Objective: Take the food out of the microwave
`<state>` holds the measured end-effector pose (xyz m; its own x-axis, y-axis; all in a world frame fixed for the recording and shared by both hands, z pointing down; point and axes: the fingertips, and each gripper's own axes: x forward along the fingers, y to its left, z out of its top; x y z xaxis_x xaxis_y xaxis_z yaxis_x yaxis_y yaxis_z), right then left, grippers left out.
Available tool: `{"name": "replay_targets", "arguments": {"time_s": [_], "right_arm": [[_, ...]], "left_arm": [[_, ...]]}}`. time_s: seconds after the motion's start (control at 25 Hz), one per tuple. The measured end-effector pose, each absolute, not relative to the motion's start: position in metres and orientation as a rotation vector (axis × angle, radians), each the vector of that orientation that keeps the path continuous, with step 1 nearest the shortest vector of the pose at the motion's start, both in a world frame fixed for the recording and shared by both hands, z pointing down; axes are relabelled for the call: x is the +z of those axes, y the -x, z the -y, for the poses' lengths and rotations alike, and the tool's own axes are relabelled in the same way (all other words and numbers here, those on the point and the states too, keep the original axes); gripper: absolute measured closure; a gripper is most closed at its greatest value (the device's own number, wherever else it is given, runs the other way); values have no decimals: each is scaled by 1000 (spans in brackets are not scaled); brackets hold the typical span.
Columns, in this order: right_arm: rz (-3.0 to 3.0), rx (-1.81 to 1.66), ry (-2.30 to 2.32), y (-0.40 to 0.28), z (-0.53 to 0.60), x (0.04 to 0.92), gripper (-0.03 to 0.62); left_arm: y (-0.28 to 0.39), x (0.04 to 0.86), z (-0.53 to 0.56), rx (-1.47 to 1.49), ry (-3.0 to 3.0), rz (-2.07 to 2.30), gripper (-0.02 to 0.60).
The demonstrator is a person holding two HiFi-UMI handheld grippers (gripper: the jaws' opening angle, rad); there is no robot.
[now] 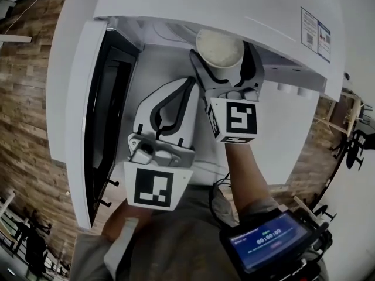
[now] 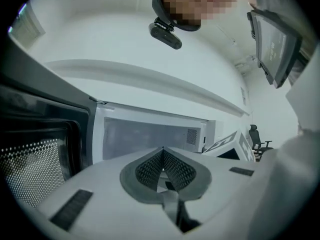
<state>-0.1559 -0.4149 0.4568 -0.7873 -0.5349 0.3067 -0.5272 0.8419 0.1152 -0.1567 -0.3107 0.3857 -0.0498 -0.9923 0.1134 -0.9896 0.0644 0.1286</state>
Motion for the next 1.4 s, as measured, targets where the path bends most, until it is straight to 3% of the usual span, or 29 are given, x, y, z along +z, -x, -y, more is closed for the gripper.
{"name": "replay_targets", "arguments": {"time_s": [0.44, 0.88, 1.4], "right_arm": [[2670, -38, -877, 98, 360, 453, 103], [2568, 65, -824, 21, 323, 517, 103], [2523, 54, -758, 6, 314, 538, 103]], "left_arm": [[123, 376, 289, -13, -2166, 2076, 575], [64, 375, 266, 41, -2212, 2026, 575], [54, 367, 242, 54, -2203, 2056, 575]]}}
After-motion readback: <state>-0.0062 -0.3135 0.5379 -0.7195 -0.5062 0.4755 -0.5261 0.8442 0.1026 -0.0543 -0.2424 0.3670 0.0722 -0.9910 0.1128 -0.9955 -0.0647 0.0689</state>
